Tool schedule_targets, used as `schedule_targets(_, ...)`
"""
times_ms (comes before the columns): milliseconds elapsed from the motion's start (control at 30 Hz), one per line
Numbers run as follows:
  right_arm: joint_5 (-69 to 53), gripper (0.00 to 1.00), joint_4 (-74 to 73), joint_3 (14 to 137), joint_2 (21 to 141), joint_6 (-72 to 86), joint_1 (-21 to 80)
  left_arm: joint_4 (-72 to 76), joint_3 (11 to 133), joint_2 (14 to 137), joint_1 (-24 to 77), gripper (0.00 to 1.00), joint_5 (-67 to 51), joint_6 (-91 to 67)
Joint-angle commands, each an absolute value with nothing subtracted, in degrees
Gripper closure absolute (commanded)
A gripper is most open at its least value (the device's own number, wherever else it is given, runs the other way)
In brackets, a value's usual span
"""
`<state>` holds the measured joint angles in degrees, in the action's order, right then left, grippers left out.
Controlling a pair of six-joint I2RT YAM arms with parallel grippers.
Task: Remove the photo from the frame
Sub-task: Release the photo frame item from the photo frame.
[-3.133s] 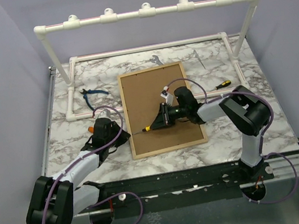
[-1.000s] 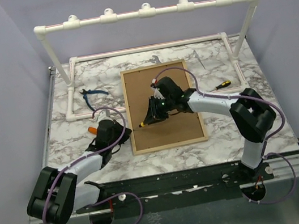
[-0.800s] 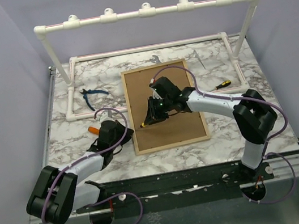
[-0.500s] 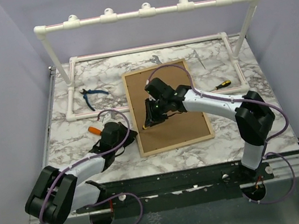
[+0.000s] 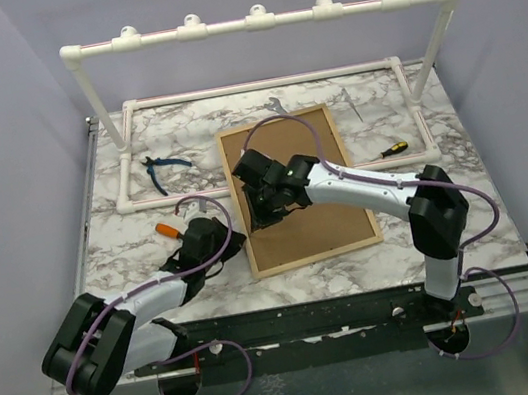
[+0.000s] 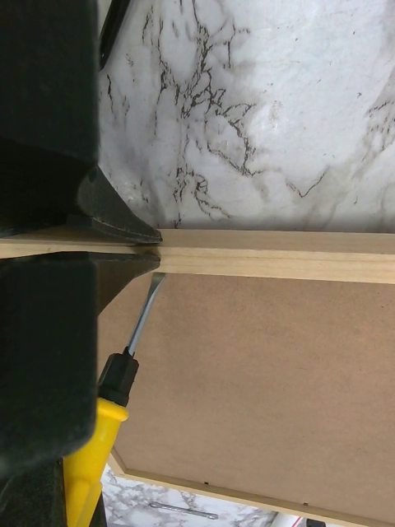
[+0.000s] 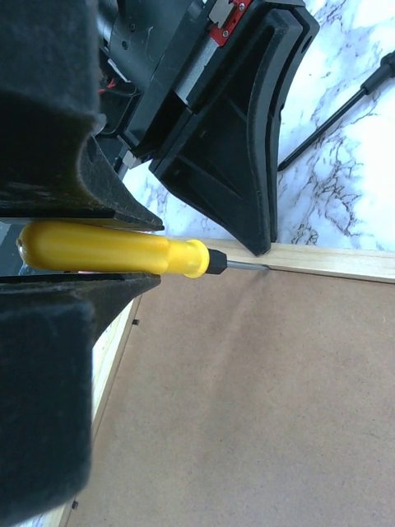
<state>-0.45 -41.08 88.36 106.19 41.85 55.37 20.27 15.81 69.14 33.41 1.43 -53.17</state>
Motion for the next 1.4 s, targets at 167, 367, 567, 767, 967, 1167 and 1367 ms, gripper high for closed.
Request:
schedule_targets(167, -14.22, 0.99, -32.22, 94.41, 109.86, 44.77, 61.63, 21.45, 14.9, 68.48, 37.88, 0.95, -8.18, -56.71)
schedule_targets(367, -8.59, 0.99, -37.24, 91.43, 105.38, 40.73, 59.58, 11.69, 17.02, 65.16, 37.78, 0.95, -2.49, -54.61)
schedule_targets(567, -11.86, 0.99, -32.42, 78.83, 94.88, 37.69, 52.75, 5.99, 17.66, 62.78, 37.24, 0.95, 1.57, -53.6)
schedule_targets(767, -20.07, 0.99, -24.1, 63.43, 85.18, 31.59, 41.37, 3.2, 18.88, 62.0, 36.59, 0.95, 1.48, -52.44)
schedule_targets(967, -42.58, 0.99, -3.0, 50.52, 84.84, 30.93, 27.99, 0.3, 21.36, 60.8, 34.87, 0.92, 0.09, -49.78)
schedule_targets(1167, -53.96, 0.99, 6.89, 53.16, 95.06, 29.61, 22.85, -0.48, 25.04, 61.89, 29.09, 0.86, -5.65, -45.82)
schedule_targets(1367, -55.75, 0.99, 10.26, 58.62, 103.66, 28.87, 22.25, -1.12, 29.18, 65.56, 21.82, 0.73, -9.88, -41.14)
